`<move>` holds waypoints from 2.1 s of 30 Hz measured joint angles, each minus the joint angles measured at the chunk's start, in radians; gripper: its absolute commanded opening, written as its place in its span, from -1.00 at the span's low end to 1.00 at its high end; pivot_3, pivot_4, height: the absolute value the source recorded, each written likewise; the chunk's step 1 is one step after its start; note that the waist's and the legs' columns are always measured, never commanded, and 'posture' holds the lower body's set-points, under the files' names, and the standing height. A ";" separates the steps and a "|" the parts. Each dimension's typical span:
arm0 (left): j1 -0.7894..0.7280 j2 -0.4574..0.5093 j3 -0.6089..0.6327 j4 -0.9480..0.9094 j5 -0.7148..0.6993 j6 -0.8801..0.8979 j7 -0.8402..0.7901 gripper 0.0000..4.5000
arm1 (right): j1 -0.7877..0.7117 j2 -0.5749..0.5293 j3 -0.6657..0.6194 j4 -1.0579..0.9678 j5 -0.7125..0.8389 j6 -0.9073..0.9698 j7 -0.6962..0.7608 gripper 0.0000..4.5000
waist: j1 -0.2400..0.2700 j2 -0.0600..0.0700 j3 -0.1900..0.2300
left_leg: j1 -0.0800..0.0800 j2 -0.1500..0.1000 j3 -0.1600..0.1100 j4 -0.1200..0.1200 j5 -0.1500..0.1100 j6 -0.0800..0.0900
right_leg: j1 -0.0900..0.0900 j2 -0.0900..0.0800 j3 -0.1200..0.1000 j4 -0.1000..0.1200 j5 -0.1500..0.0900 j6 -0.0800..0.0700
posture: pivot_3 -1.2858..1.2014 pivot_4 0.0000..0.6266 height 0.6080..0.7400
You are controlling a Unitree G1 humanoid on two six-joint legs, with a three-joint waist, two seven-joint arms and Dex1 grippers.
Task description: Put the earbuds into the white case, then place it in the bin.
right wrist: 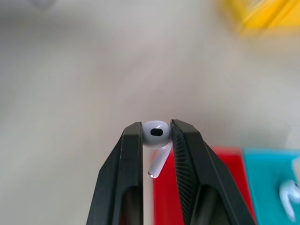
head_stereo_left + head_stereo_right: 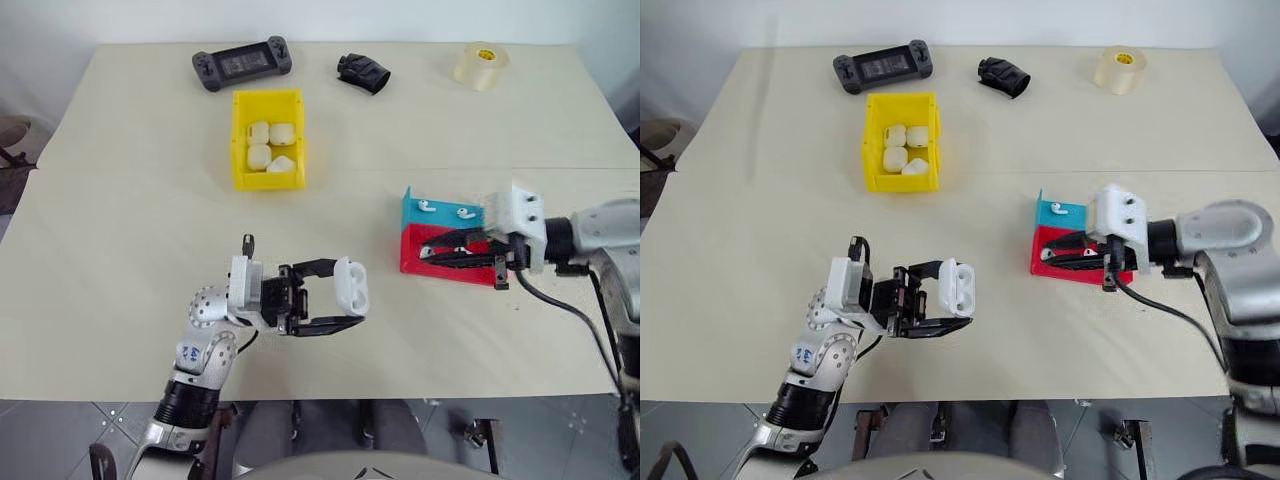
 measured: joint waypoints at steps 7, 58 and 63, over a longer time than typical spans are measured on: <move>-0.034 -0.004 0.001 0.031 -0.042 0.094 -0.027 0.23 | 0.138 0.304 -0.159 -0.240 0.315 0.058 -0.346 -0.78 | 0.000 0.000 0.000 | 0.000 0.000 0.000 0.000 0.000 0.000 | -0.001 0.000 0.001 0.002 0.000 0.000 | 0.03 -0.52 1.00; -0.170 -0.101 0.036 0.143 -0.028 0.150 -0.020 0.23 | 0.347 0.432 0.190 -0.300 0.202 -0.395 -0.512 -0.78 | -0.002 0.001 0.000 | 0.000 -0.006 0.003 0.000 0.000 0.000 | -0.007 0.001 0.006 0.008 0.000 0.000 | 0.03 -0.52 1.00; -0.170 -0.101 0.038 0.143 -0.026 0.149 -0.020 0.23 | 0.331 0.427 0.190 -0.299 0.202 -0.398 -0.516 -0.78 | -0.003 0.001 0.000 | 0.000 -0.006 0.003 0.000 0.000 0.000 | -0.007 0.001 0.006 0.008 0.000 0.000 | 0.03 -0.52 1.00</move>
